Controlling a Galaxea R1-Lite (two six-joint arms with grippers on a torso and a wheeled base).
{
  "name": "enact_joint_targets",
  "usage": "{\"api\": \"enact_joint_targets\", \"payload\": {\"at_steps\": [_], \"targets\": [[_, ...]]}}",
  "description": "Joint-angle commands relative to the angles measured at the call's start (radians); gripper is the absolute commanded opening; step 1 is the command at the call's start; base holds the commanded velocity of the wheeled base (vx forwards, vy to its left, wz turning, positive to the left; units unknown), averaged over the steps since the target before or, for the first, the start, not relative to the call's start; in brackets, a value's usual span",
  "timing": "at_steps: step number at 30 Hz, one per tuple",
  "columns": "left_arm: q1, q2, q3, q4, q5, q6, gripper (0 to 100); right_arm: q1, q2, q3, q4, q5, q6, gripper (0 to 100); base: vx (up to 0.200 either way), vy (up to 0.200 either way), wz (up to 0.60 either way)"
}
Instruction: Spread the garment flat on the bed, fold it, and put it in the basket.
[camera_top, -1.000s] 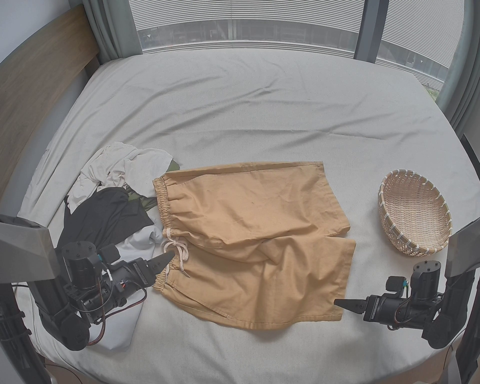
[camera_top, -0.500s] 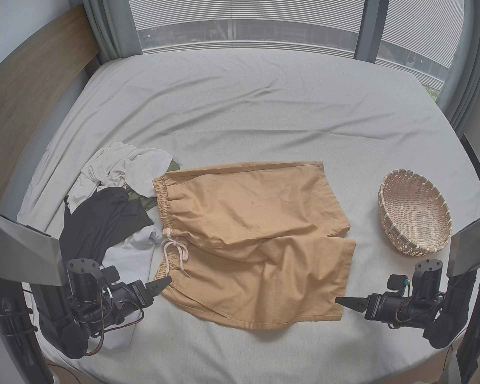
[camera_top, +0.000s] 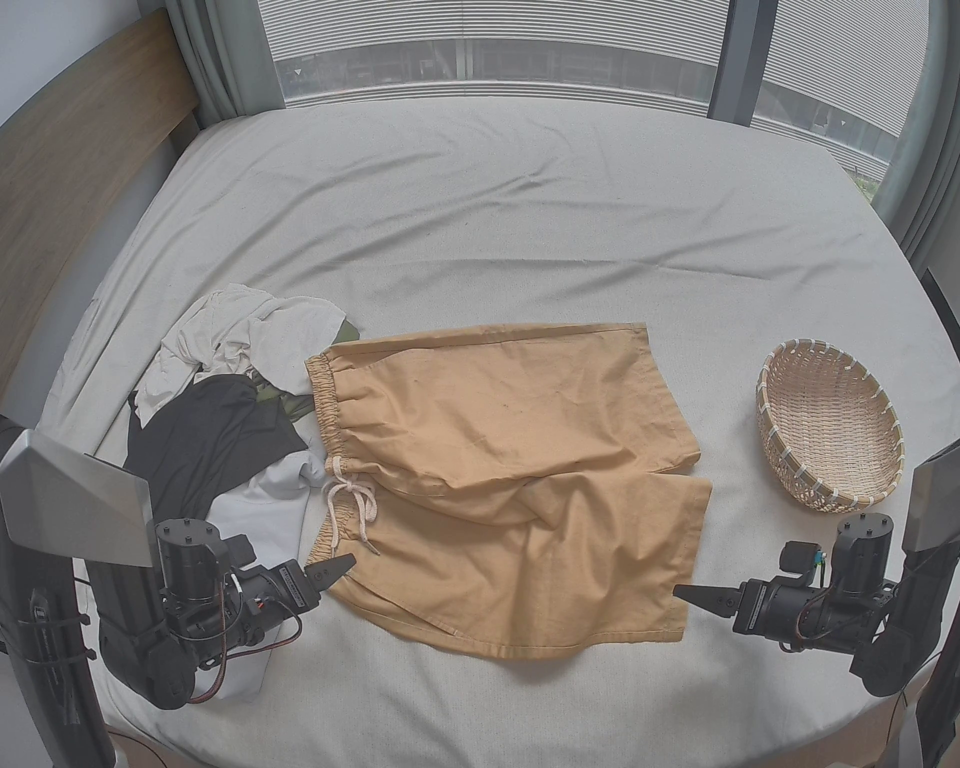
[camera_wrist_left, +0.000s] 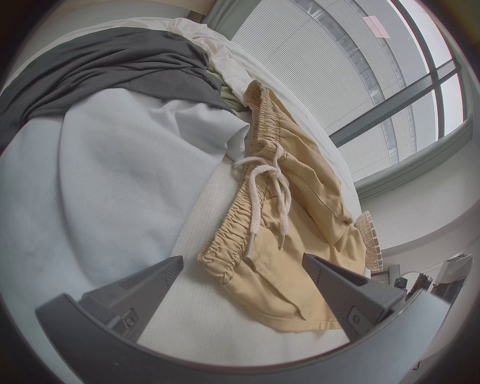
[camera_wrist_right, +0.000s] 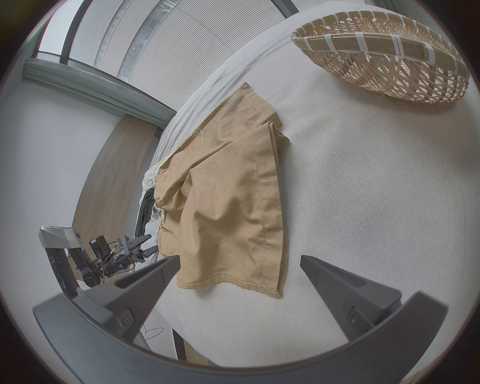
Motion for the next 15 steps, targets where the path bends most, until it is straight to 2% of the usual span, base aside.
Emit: {"api": "enact_joint_targets", "payload": {"at_steps": [1,3,4,15], "targets": [[-0.001,0.021,-0.027,0.000,0.004,0.000,100,0.000,-0.011,0.018,-0.001,0.001,0.000,100,0.000,0.000,0.00],[-0.001,0.022,-0.038,0.000,0.005,0.000,100,-0.002,-0.018,0.018,-0.001,0.001,0.000,100,0.000,0.000,0.00],[0.000,0.022,-0.041,0.000,0.005,0.000,0,-0.002,-0.018,0.018,-0.001,0.001,0.000,100,0.000,0.000,0.00],[0.003,0.019,-0.032,0.000,0.007,-0.003,0,0.002,-0.018,0.018,0.001,-0.001,0.002,100,0.000,0.000,0.00]]}}
